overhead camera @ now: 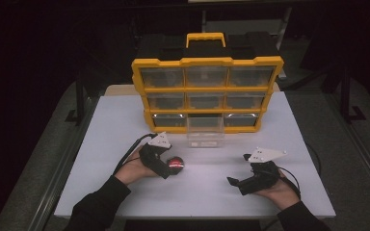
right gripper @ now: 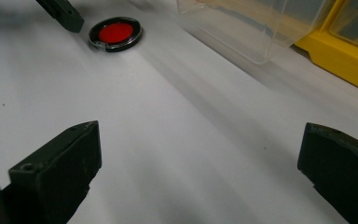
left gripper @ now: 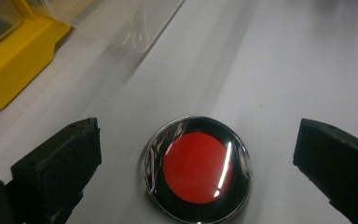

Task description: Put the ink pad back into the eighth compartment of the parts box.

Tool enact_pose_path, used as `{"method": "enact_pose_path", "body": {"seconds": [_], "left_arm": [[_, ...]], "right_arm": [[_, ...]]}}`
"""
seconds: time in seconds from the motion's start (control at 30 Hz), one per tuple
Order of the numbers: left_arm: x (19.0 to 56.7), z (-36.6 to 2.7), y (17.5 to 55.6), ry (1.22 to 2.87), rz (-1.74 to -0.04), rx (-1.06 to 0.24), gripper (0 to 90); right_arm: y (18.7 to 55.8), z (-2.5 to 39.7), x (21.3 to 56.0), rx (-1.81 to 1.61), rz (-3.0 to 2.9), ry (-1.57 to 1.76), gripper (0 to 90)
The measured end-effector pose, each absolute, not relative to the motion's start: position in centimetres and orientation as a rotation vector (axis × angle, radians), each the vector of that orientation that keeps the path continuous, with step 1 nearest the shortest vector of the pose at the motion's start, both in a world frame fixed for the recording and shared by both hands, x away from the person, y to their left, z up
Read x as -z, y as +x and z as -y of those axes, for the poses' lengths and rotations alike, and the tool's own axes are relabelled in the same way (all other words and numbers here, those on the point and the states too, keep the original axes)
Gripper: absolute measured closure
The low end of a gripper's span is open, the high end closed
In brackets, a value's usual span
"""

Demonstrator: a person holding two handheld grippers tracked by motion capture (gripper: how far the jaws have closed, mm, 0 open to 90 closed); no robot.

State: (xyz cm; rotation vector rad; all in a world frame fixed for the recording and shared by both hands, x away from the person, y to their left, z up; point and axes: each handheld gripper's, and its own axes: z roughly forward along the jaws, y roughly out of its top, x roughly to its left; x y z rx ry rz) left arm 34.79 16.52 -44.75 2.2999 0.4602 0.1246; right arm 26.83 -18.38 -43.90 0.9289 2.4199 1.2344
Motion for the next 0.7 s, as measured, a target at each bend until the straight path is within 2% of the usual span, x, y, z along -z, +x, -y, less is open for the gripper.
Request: {"method": "enact_pose_path", "body": {"seconds": [0.7], "left_arm": [[45.6, -15.4, 34.7, 2.374, -0.443, -0.132, 0.0]], "right_arm": [[26.8, 18.4, 43.9, -1.234, -2.421, 0.929, 0.0]]}}
